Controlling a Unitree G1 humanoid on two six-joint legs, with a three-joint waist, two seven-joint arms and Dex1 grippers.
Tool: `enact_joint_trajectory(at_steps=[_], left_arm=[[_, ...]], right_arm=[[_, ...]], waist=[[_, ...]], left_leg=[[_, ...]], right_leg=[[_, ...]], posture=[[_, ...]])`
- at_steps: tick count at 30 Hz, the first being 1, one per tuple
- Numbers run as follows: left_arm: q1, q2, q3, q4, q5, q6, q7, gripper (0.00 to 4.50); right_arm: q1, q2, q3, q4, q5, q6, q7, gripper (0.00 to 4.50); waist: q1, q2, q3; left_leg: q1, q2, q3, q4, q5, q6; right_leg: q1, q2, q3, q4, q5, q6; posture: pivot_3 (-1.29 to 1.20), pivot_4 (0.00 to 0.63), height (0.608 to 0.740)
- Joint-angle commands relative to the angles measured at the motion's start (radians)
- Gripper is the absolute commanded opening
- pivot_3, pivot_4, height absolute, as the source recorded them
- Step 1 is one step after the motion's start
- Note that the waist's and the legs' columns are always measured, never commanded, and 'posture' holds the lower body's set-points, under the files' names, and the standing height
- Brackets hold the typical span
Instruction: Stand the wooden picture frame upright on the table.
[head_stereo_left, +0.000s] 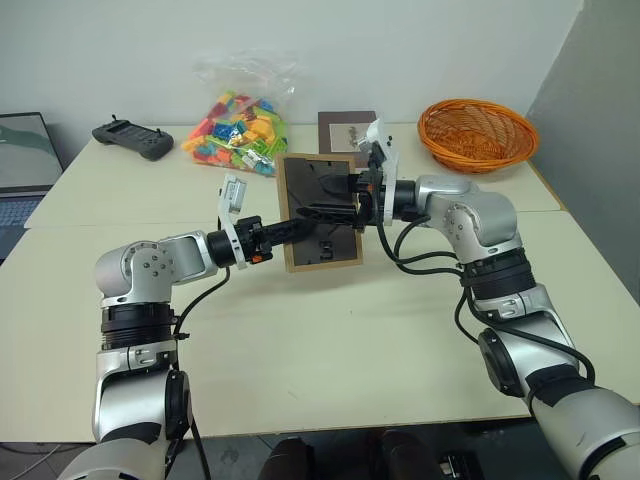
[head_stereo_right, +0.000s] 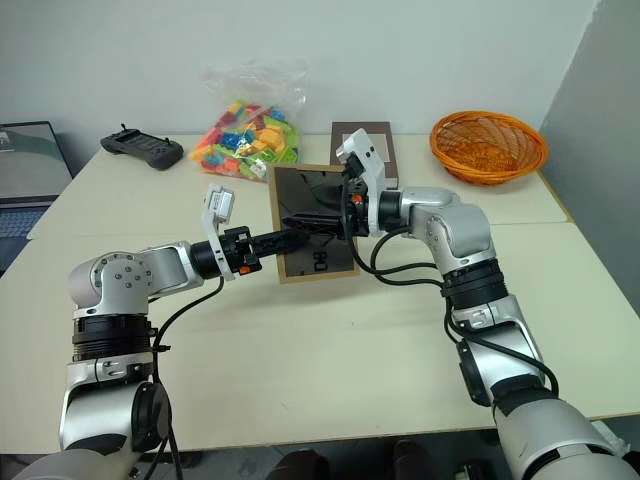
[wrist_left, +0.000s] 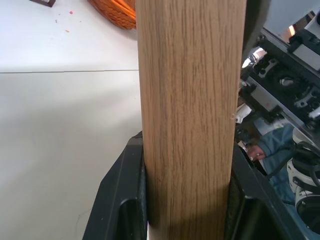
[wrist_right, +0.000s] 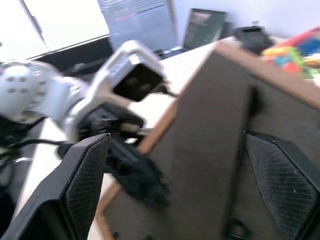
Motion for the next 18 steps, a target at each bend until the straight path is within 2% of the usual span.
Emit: enact_joint_trajectory(at_steps=[1,6,10,13,17,18], left_arm=[[-0.007,0.003,0.025,-0.053,-0.048,-0.013,-0.010,1.29],[0.006,0.006,0.015,-0.054,-0.054,-0.016,-0.006,1.29],[-0.003,0.009,0.006,-0.043,-0.051,-0.016,-0.006,1.29],[-0.010,0.005,0.024,-0.014,-0.068,0.027,0.017,1.29],[-0.020,0.002,0.072,0.015,-0.121,0.188,0.070,1.29],[-0.033,-0.001,0.102,0.036,-0.143,0.258,0.082,1.29]], right_arm=[[0.009,-0.023,-0.026,-0.103,0.100,0.077,0.060,4.48],[0.029,-0.077,-0.094,-0.150,0.188,0.192,0.050,4.48],[0.054,-0.117,-0.099,-0.179,0.198,0.202,0.038,4.48],[0.134,-0.222,-0.025,-0.188,0.074,0.049,0.071,4.48],[0.238,-0.348,0.025,-0.140,-0.132,-0.313,0.071,4.48],[0.272,-0.381,0.025,-0.111,-0.192,-0.477,0.067,4.48]], waist=[[-0.001,0.000,0.000],[-0.001,0.000,0.000],[-0.001,0.000,0.000],[0.004,0.000,0.000],[0.005,0.000,0.000],[0.004,-0.001,0.000]], left_leg=[[0.000,0.000,0.000,0.000,0.000,0.000],[0.000,0.000,0.000,0.000,0.000,0.000],[0.000,0.000,0.000,0.000,0.000,0.000],[0.000,0.000,0.000,0.000,0.000,0.000],[0.000,-0.001,0.000,0.000,-0.002,0.003],[0.000,-0.001,0.000,0.000,-0.002,0.003]], right_leg=[[0.000,0.000,0.000,0.000,0.000,0.000],[0.000,0.000,0.000,0.001,0.000,0.000],[0.000,0.000,0.000,0.000,0.000,0.000],[0.000,0.000,0.000,0.000,0.000,0.000],[0.001,0.000,0.000,0.000,0.000,0.000],[0.001,0.000,0.000,0.000,0.000,0.000]], posture=[[0.00,0.150,0.740],[0.00,0.150,0.740],[0.00,0.150,0.740],[0.00,0.150,0.740],[0.00,0.150,0.740],[0.00,0.150,0.740]])
